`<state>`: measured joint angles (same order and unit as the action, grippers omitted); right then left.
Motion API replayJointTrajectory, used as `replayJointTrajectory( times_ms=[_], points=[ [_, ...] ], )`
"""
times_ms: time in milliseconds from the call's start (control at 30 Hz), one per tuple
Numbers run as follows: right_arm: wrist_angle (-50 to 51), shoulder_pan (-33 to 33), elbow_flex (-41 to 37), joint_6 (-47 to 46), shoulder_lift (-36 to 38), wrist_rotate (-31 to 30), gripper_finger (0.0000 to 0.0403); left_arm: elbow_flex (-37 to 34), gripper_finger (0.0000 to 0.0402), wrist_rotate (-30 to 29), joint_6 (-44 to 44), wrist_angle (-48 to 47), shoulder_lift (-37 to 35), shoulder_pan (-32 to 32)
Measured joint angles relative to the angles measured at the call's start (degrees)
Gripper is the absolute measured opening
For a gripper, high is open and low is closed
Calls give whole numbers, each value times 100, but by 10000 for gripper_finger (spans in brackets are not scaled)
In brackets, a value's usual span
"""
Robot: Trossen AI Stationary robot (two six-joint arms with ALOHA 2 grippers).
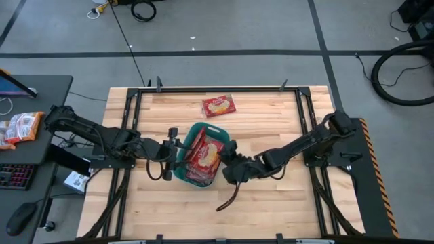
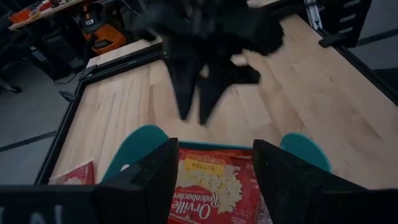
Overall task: Sort popcorn bags into baskets
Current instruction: Put the red popcorn bag into the green bin
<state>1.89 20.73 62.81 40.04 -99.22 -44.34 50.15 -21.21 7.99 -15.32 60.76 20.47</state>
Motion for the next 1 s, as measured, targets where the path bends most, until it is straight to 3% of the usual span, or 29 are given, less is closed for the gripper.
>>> replayJointTrajectory(
  times_ms=[133,267,433,700,833,1000],
  points=[
    [575,-80,0,-262,397,-387,147,0,208,0,0,-6,1,0],
    [1143,-561,0,-668,772,-91,147,0,208,-1,0,12,1,-4],
    [1422,-1354,0,-858,1060,607,147,0,208,-6,-26,-58,-1,-4],
    [1453,-2867,-39,-568,992,2375,147,0,208,-24,-55,-166,-1,-4],
    [880,-3574,-587,-130,939,2900,146,0,208,-60,-157,-361,-1,-4],
    [-947,-4350,-1555,123,936,3556,148,0,208,-97,-138,-401,-1,-4]
  ],
)
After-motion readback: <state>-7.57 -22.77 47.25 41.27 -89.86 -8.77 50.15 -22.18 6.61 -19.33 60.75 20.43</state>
